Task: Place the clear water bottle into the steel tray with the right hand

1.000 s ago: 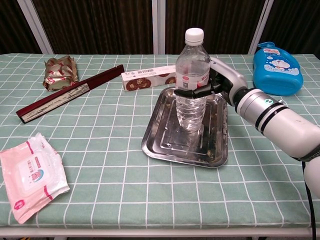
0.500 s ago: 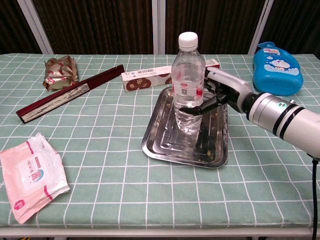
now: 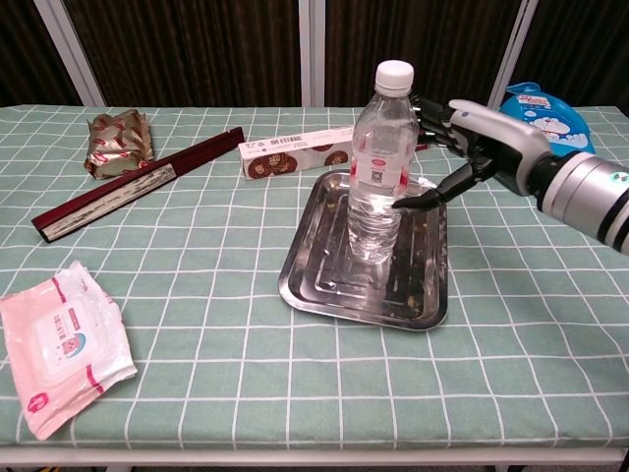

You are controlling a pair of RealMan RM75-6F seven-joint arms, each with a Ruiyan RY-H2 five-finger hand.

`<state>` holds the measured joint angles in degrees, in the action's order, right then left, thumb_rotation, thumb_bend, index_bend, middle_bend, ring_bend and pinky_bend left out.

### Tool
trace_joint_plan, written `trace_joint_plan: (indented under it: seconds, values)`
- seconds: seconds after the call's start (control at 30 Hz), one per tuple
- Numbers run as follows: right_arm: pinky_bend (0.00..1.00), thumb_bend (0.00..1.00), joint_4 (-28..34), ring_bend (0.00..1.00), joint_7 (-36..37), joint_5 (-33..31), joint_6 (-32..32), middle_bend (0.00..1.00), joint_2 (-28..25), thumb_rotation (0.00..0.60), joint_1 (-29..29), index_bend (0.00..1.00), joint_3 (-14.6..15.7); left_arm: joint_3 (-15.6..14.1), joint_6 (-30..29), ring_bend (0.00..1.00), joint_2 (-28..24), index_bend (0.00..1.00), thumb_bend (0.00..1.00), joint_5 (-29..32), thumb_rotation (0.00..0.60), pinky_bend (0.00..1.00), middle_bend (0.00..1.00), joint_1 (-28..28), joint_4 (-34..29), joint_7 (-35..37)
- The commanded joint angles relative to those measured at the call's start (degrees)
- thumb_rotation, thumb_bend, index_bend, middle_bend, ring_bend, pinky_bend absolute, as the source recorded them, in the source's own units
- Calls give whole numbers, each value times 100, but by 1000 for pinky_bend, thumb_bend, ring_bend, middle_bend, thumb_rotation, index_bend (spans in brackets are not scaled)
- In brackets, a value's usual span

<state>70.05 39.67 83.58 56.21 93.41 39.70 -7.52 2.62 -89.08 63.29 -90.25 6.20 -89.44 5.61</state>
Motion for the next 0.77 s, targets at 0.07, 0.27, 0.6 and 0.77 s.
trace_joint_plan:
  seconds: [0.07,0.27,0.6,0.77]
  values:
    - [0,0,1193,0,-1103,-247,-243,5,-1339,600,-255,0,227,0,36,97,-3,236,136,18,600,189,235,11,-28,-36]
    - [0,88,2710,0,-4650,-977,513,40,-3139,600,-941,0,638,2,137,97,21,236,137,95,600,189,235,33,-5,22]
    - [0,69,3352,0,-5894,-1018,2489,51,-3644,600,-2303,0,1003,-61,272,97,30,236,138,85,600,189,235,62,-9,-24]
    - [0,66,3045,0,-5399,-904,2441,51,-3525,600,-2452,0,962,-59,311,97,52,236,137,64,600,190,235,100,3,-12]
